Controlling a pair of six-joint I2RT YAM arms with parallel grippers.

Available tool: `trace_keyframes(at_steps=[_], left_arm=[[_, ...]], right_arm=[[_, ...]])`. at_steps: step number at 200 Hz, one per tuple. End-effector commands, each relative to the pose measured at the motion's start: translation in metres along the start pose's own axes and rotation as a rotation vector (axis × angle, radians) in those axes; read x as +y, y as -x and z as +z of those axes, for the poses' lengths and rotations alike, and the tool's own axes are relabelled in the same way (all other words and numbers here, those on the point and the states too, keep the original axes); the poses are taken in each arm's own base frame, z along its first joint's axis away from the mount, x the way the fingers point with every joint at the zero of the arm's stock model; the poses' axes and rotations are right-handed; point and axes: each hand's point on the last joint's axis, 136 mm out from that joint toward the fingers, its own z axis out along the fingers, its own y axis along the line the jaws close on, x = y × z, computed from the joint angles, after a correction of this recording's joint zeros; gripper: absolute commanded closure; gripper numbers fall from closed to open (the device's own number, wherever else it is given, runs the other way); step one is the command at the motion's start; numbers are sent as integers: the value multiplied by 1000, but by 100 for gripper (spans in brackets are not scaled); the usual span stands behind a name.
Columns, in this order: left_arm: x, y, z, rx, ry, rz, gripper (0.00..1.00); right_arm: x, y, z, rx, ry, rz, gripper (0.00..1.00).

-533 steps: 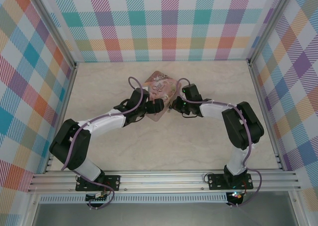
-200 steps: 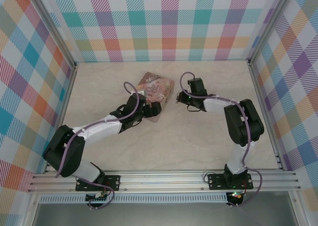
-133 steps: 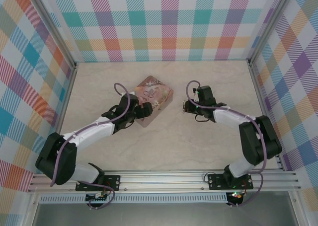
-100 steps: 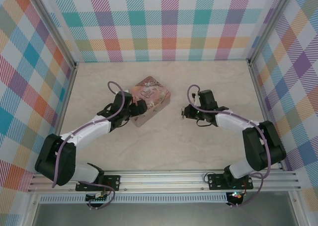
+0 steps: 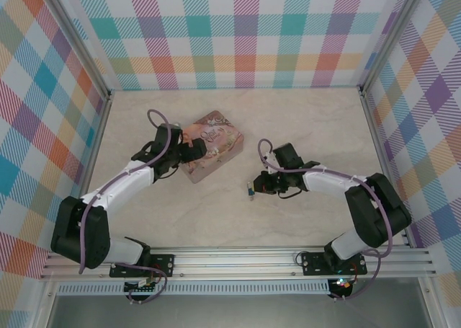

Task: Unlock a padlock with a key

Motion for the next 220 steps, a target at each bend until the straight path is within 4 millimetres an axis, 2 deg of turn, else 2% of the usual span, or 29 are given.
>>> trace_keyframes(at_steps=[1, 24, 47, 63, 74, 108, 148, 164, 186, 220], left_arm=[[-10, 23, -20, -62, -31, 13, 0], [-9, 31, -32, -111, -30, 4, 0], [-7, 38, -45, -148, -15, 13, 0], [-6, 45, -55, -180, -2, 27, 0], [1, 43, -61, -170, 35, 40, 0], [16, 59, -88, -256, 132, 88, 0], [58, 74, -119, -409, 354, 104, 0], [78, 77, -124, -464, 430, 87, 0], [98, 81, -123, -524, 464, 70, 0], [135, 72, -108, -550, 528, 61, 0]], right_arm=[[-10, -10, 7, 51, -27, 36, 90], [-20, -11, 11, 45, -65, 34, 89], [-30, -10, 9, 26, -114, 28, 82], [-31, -5, 3, 1, -144, 17, 71], [-30, 1, -4, -31, -164, 2, 64], [-24, 28, -45, -187, -235, -60, 51], [-29, 68, -116, -493, -332, -137, 28], [-43, 80, -143, -600, -389, -140, 20], [-73, 92, -174, -713, -480, -116, 0], [-128, 98, -202, -845, -594, -56, 0]])
